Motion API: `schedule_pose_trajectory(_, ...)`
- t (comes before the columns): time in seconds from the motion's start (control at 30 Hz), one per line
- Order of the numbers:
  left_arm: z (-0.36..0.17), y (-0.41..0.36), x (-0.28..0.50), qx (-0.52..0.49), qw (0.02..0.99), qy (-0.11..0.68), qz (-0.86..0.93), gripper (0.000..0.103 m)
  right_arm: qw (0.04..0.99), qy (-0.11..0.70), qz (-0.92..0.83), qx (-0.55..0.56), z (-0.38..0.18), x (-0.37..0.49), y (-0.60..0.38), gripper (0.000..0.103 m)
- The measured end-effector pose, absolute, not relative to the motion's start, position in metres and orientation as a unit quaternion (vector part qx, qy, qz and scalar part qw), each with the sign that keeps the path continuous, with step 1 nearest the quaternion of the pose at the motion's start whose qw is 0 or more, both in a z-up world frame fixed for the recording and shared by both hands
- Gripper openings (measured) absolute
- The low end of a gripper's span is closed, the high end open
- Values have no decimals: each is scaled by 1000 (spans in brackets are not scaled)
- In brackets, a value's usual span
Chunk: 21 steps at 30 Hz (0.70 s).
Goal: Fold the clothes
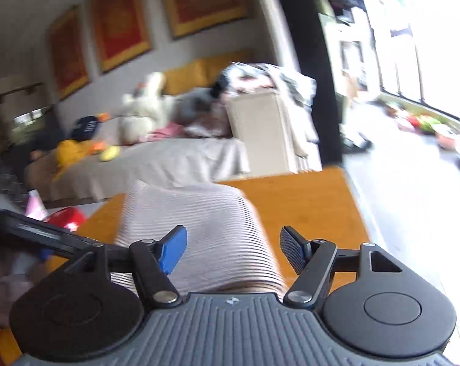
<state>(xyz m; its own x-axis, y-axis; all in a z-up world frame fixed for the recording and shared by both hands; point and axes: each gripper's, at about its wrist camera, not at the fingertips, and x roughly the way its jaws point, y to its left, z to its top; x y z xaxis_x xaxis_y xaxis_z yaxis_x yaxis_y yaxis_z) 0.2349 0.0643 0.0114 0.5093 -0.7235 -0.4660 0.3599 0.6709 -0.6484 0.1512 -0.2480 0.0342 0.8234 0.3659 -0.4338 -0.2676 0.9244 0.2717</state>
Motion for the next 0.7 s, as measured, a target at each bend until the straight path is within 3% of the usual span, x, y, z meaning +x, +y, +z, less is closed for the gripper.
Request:
schedule_pose_trajectory(0.17, 12, 48, 237, -240, 828, 374, -342, 25, 948, 261, 145, 108, 22, 163, -250, 76)
schedule_pose_trajectory(0.4, -35, 64, 241, -264, 817, 423, -290, 29, 945, 267, 163, 97, 13, 170, -245, 82)
schedule_pose_trajectory(0.57, -17, 76, 237, -223, 849, 399, -264, 29, 951, 272, 150, 3, 6, 167, -207, 84)
schedule_pose_trajectory(0.7, 31, 85, 227, -190, 894, 314, -259, 30, 954, 266, 134, -21, 6, 157, -191, 84)
